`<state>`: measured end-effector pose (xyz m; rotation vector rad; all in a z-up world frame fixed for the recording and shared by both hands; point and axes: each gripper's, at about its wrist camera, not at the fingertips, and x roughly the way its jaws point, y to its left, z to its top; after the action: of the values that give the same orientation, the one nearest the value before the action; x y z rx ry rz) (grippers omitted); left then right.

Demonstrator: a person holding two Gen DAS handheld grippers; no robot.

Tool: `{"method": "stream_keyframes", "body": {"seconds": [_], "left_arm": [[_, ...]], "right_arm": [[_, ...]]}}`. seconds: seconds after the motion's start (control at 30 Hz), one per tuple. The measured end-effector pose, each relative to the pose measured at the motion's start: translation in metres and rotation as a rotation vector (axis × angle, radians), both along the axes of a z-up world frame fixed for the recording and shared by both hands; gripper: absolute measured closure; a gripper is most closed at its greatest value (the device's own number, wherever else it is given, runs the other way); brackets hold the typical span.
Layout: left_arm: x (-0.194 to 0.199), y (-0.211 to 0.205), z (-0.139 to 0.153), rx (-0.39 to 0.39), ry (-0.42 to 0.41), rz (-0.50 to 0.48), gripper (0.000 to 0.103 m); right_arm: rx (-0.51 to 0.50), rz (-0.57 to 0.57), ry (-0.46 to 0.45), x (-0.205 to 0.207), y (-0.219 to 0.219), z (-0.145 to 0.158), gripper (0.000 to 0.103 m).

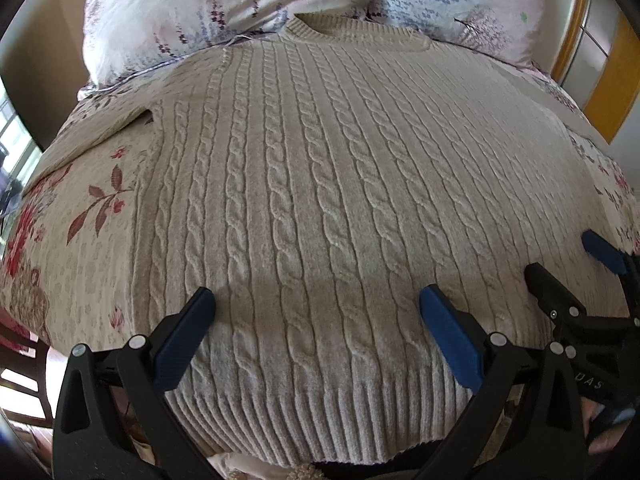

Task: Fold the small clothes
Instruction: 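Reach the right tool to a sweater sleeve and grasp its cuff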

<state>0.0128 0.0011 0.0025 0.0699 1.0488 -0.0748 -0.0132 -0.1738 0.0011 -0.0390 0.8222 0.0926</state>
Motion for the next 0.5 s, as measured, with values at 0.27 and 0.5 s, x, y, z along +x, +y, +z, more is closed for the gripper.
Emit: {"method": "stream_keyframes", "body": {"seconds": [0.27,0.5], "left_arm": [[0.024,0.006,0.016,0.067,-0.055,-0.055,0.002],[0.062,0.021,0.036,0.054,-0.084,-0.088,0.002]], "right_arm": [[0.174,-0.102,-0.032,0.032,-0.067,0.036,0.001],[0.471,-0.427,0.008,0.092,-0.202,0.046,0.029]]}}
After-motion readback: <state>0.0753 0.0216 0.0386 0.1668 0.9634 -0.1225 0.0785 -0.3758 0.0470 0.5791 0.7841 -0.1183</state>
